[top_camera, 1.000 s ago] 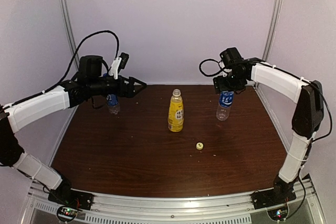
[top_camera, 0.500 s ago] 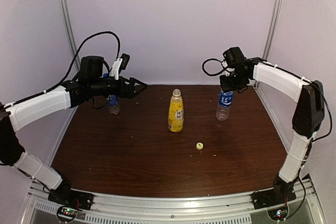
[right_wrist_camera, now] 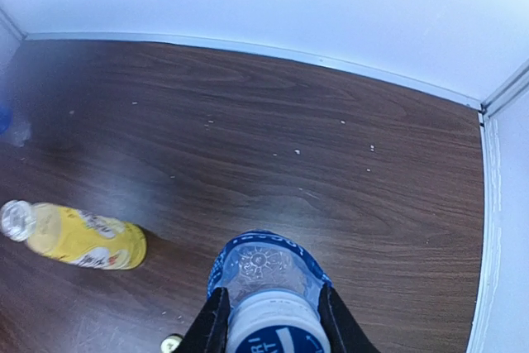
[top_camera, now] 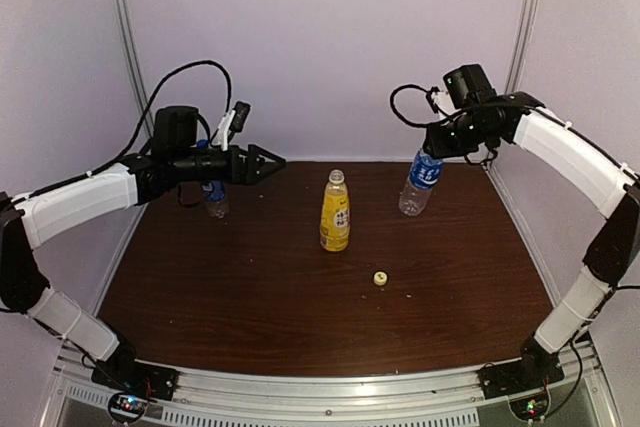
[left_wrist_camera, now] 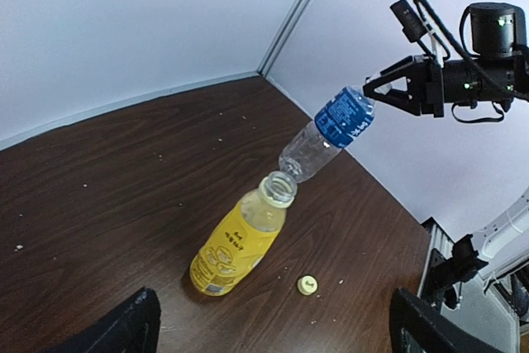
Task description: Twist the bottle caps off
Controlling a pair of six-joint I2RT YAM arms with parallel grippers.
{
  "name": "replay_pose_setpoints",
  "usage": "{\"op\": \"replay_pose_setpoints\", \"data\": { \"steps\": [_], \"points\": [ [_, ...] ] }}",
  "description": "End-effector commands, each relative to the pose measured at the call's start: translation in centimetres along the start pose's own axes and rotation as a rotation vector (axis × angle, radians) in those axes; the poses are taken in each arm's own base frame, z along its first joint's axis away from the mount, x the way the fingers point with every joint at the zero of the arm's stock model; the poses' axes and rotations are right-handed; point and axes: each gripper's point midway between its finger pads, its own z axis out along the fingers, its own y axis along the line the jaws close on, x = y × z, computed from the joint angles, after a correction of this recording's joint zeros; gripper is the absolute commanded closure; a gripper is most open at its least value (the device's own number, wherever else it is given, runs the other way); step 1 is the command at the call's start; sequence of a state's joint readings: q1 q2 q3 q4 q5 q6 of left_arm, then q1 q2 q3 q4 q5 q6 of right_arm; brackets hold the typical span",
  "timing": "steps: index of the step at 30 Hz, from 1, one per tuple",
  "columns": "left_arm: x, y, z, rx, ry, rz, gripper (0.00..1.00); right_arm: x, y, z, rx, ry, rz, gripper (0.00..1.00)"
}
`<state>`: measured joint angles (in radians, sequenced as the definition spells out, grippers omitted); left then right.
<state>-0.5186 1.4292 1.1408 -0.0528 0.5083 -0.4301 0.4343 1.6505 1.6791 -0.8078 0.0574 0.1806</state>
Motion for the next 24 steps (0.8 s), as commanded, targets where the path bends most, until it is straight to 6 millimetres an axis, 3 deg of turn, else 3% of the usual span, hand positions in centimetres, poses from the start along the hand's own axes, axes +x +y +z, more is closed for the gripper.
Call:
{"op": "replay_pose_setpoints", "data": {
  "steps": [1,6,11,17,24],
  "points": [
    [-1.5,-3.0,0.2,0.174,-0.021,-0.018,0.02,-0.2,4.2,-6.1,-0.151,-0.029,-0.074,0.92],
    [-3.0,-6.1,-1.8,0.116,-0.044,0.147,0.02,1.5,8.8,-11.3,-0.332,-0.046,-0.136,0.92],
    [-1.3,-10.1,-4.0,0.166,-0.046,0.261,0.02,2.8,12.4,-15.9,-0.533,-0.078,-0.17,0.92],
    [1.5,-13.9,-5.4,0.215,-0.054,0.337,0.02,4.3,15.4,-18.5,-0.708,-0.075,-0.199,0.93],
    [4.9,-17.7,-4.1,0.243,-0.009,0.453,0.07,4.8,17.0,-20.3,-0.816,-0.087,-0.22,0.93]
  ]
}}
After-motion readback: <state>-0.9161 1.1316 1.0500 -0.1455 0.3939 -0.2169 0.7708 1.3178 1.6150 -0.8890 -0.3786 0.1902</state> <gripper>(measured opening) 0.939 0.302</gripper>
